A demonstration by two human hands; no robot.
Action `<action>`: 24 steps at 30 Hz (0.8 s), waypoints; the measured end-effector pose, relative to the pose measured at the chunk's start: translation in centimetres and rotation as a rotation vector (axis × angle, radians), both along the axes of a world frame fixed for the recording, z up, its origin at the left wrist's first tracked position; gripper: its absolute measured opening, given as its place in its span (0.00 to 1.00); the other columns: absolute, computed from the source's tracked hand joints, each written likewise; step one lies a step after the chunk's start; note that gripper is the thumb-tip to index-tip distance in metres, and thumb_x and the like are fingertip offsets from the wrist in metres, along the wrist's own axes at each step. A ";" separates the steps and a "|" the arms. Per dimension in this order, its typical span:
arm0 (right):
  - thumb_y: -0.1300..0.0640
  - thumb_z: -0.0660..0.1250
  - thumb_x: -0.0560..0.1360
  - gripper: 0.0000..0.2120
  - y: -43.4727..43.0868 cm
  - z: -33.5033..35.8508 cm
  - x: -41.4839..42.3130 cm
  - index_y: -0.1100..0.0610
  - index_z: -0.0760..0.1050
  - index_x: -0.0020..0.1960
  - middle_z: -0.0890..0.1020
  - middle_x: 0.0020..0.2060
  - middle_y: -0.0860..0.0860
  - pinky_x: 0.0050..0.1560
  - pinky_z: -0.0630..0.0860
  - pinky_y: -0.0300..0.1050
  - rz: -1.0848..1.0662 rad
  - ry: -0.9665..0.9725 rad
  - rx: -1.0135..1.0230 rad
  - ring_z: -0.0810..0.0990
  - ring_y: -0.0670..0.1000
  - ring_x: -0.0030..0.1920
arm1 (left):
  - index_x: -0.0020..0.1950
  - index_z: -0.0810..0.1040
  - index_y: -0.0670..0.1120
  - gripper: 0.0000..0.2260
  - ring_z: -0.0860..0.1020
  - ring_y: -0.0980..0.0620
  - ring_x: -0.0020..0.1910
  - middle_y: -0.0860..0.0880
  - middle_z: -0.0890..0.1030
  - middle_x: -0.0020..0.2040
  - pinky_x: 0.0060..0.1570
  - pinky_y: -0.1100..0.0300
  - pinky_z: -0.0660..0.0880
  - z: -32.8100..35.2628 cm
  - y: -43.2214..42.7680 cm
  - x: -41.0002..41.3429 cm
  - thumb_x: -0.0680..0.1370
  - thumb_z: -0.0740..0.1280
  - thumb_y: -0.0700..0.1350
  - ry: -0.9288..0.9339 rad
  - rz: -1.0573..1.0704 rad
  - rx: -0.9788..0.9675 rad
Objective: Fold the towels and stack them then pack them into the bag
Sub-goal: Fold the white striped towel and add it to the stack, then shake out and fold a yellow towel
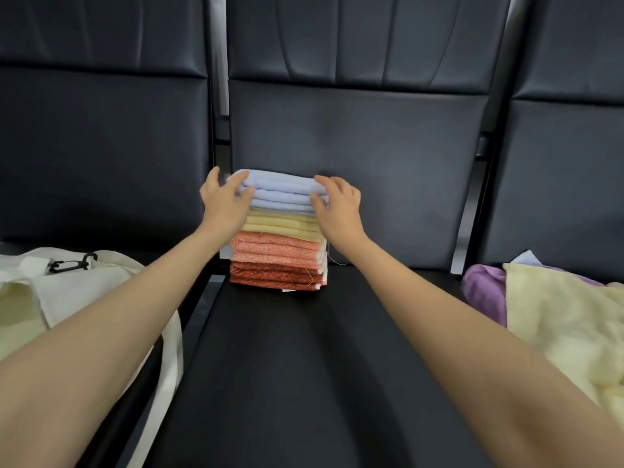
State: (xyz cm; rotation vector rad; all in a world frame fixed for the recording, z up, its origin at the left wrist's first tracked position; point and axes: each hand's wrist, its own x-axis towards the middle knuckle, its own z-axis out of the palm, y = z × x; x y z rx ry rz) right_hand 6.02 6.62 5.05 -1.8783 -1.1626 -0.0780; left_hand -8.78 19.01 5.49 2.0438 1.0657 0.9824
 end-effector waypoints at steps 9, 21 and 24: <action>0.64 0.54 0.80 0.28 -1.4 -0.9 -0.7 0.51 0.53 0.78 0.48 0.78 0.50 0.75 0.51 0.59 0.100 -0.360 -0.535 0.45 0.55 0.78 | 0.78 0.55 0.43 0.23 0.45 0.48 0.78 0.46 0.47 0.80 0.76 0.55 0.48 -1.6 -1.8 -0.6 0.84 0.53 0.41 0.357 -0.195 0.104; 0.57 0.62 0.79 0.21 -23.9 2.0 2.8 0.56 0.66 0.71 0.73 0.65 0.55 0.60 0.66 0.43 -0.292 0.174 -0.207 0.72 0.54 0.64 | 0.65 0.74 0.45 0.14 0.73 0.50 0.61 0.47 0.73 0.62 0.62 0.61 0.67 -1.1 -21.3 4.9 0.79 0.65 0.41 0.162 -0.483 0.079; 0.60 0.61 0.79 0.16 -30.2 0.7 4.3 0.62 0.71 0.65 0.77 0.59 0.57 0.55 0.68 0.43 -0.391 0.223 -0.246 0.75 0.57 0.61 | 0.66 0.73 0.46 0.15 0.74 0.50 0.60 0.47 0.73 0.63 0.63 0.57 0.70 -2.3 -26.6 7.5 0.79 0.65 0.43 0.201 -0.598 -0.032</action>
